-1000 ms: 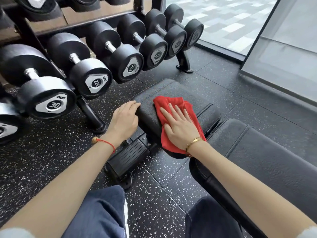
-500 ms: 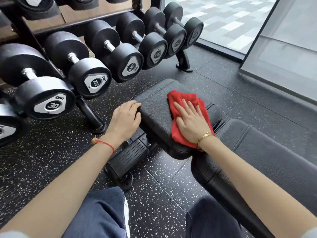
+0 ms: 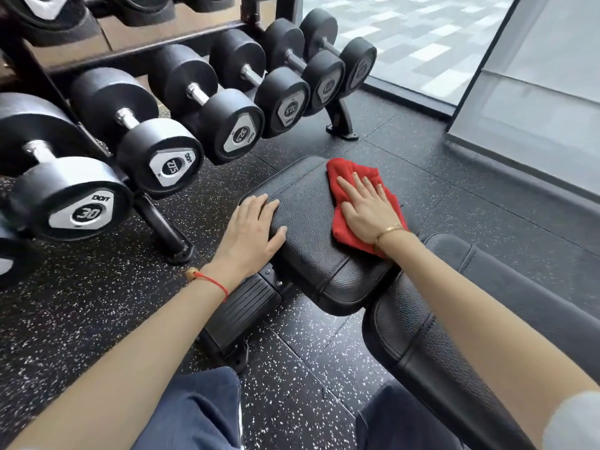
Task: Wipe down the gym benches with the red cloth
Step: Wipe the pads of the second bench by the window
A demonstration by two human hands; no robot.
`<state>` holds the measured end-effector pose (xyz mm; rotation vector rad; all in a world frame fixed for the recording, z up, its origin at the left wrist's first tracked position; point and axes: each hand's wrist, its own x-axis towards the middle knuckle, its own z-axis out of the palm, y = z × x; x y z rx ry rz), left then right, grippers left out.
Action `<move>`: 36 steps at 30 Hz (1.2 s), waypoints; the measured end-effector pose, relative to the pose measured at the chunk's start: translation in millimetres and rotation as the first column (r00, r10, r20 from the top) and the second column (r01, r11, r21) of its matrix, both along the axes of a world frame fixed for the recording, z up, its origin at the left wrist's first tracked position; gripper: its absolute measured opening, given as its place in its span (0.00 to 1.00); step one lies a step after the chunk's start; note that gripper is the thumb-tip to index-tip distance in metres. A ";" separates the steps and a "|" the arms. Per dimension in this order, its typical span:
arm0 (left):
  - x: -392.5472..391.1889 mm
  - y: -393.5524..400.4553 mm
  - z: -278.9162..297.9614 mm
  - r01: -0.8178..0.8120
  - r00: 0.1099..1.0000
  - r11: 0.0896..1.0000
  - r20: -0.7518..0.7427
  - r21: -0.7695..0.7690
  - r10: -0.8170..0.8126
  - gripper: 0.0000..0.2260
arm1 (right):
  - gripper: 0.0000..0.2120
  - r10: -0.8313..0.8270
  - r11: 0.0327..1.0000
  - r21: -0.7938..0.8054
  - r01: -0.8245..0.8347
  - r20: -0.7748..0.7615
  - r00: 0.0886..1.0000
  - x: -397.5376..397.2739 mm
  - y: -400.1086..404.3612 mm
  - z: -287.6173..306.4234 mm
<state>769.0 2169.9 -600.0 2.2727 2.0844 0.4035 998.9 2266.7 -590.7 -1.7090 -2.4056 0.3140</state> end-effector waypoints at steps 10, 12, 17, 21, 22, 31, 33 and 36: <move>0.0 -0.1 -2.9 -0.005 1.000 1.000 0.007 0.008 0.005 0.27 | 0.28 0.296 0.955 0.003 -0.296 -0.035 0.955 -59.1 9.1 -0.5; 0.4 -1.5 -2.5 -0.008 1.000 1.000 0.007 0.003 0.008 0.27 | 0.28 0.250 0.968 0.003 -0.250 -0.031 0.968 -39.9 14.2 -0.5; 2.3 -5.7 -2.8 -0.006 1.000 0.999 0.028 -0.033 0.007 0.27 | 0.27 -0.010 1.000 -0.026 0.011 0.010 1.000 -11.0 28.8 7.3; 3.2 -3.0 -2.6 -0.004 1.000 1.000 0.025 -0.028 0.005 0.27 | 0.28 0.076 0.997 0.006 -0.076 -0.001 0.997 -10.4 -18.6 4.1; 3.9 -2.3 -2.7 -0.008 1.000 1.000 0.028 -0.023 0.009 0.27 | 0.28 0.135 0.990 0.026 -0.135 -0.003 0.991 -6.9 -38.1 2.4; 16.1 -2.6 1.4 0.000 0.999 0.999 0.034 0.033 -0.001 0.23 | 0.27 -0.022 1.000 0.023 0.021 0.027 0.999 49.1 -60.4 -1.8; 22.0 -3.7 2.1 0.023 0.999 0.999 0.029 0.033 -0.024 0.23 | 0.27 -0.097 0.995 -0.001 0.097 0.013 0.995 37.0 -38.7 2.4; 32.8 -5.0 1.8 0.052 0.998 0.998 0.032 0.035 -0.053 0.23 | 0.27 -0.075 0.997 -0.003 0.075 0.000 0.997 20.5 -36.4 5.1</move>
